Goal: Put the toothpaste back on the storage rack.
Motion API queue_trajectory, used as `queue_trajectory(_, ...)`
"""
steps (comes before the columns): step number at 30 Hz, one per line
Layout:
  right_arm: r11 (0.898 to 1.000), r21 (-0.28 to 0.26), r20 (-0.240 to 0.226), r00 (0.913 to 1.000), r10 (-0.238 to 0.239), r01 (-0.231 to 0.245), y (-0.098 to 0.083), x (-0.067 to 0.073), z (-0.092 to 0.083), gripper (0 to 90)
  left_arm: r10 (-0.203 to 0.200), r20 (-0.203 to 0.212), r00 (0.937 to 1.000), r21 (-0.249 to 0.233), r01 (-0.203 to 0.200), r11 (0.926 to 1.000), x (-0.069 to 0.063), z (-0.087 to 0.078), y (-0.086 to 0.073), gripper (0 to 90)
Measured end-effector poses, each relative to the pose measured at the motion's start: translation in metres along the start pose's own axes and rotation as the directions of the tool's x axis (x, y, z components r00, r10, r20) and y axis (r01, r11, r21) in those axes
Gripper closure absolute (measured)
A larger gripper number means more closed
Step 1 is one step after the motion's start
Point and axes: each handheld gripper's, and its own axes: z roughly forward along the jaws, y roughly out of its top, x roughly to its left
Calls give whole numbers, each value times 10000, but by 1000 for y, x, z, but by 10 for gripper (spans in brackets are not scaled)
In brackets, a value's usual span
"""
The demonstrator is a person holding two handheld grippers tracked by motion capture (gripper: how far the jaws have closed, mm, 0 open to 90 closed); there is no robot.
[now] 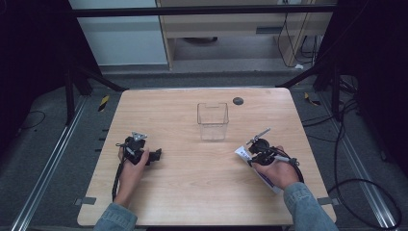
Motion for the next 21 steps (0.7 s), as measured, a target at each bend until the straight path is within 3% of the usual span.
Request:
queue_trajectory(13, 9956, -860, 62, 9993, 374, -367, -2, -8, -25, 794, -5, 5, 10000, -3, 5, 10000, 0, 0, 0, 0)
queue_trajectory(21, 9749, -2083, 266, 9959, 862, -788, 4, -22, -52, 794, 0, 1, 10000, -1, 0, 10000, 0, 0, 0, 0)
